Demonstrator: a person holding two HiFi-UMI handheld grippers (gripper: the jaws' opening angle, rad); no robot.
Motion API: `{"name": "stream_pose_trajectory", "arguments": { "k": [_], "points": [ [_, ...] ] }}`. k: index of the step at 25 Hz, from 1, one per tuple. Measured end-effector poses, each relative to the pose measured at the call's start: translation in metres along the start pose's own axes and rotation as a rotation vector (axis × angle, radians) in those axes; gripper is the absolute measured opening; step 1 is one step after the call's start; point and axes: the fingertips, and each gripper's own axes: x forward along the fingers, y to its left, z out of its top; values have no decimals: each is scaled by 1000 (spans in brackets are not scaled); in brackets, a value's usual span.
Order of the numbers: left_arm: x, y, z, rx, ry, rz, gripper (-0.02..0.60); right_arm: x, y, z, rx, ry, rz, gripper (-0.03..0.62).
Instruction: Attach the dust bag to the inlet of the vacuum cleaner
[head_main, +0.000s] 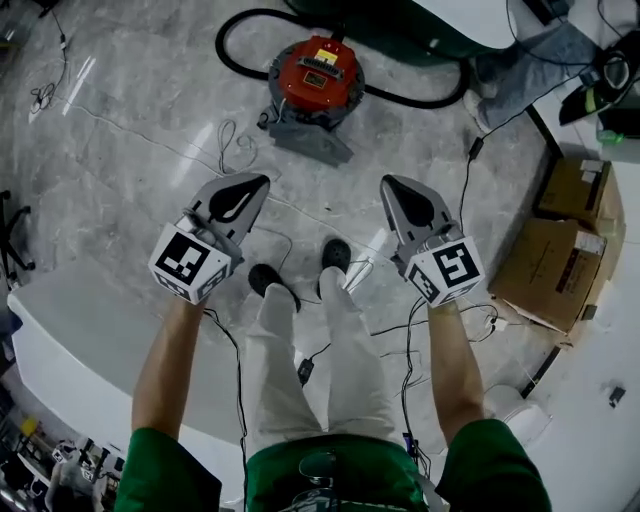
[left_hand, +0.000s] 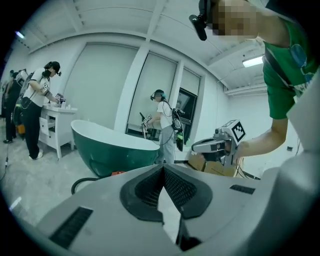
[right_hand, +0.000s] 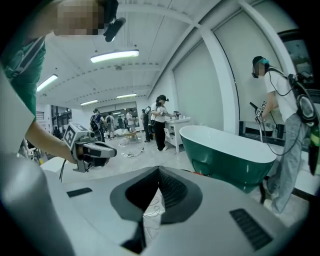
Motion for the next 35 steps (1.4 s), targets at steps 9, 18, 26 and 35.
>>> {"name": "stream_pose_trajectory", "arguments": {
  "k": [9,18,26,35],
  "points": [
    [-78,-39,80,-85,-56,53,3,-56,72,74,72,2,-31,8],
    [-119,-97,155,-108,-73,46,3,-101,128,146,40,-20,-10,8],
    [-114,-128,203,-123,-122,77,3,-126,120,181,24,-47,33,8],
    [-67,-152,241,-135,-153,130,3,-155,74,197,38,-65,68,8]
  ]
}}
